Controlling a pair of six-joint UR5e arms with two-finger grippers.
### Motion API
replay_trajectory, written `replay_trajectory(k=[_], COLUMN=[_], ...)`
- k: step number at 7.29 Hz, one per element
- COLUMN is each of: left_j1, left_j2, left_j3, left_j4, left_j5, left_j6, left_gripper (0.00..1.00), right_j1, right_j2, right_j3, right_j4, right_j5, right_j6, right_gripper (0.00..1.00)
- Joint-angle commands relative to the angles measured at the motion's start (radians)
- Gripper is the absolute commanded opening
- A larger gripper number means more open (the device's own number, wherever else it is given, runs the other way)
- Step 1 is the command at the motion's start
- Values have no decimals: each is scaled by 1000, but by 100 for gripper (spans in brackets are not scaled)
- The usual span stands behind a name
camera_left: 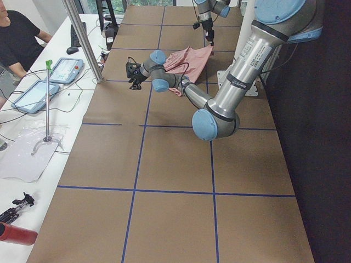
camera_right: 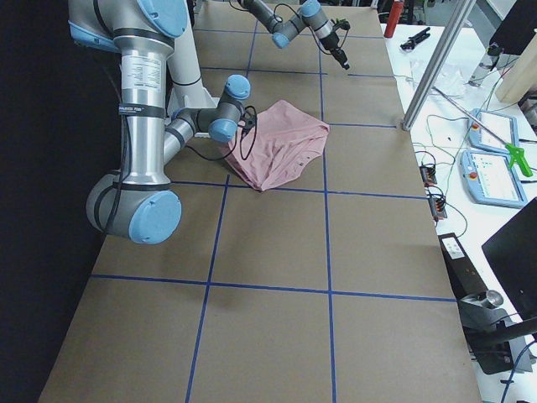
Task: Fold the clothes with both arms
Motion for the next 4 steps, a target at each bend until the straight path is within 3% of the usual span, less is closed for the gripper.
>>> replay_trajectory(k=[1,3,4], left_j1=[3,16,59], left_j2=[11,53,106], left_j3=[-112,-215,-263], left_j4=[115,158,171], left_j5=[-58,-161,-170], left_j6=[-24,-97,-131], left_gripper=[50,50,51], right_j1=[-303,-320,-241], right_j2=[-18,-12,-12], right_j3=[-39,-24,26], right_j4=[1,1,1], right_j5=[-237,-271,-260], right_j6=[27,91,95], right_gripper=[99,100,100])
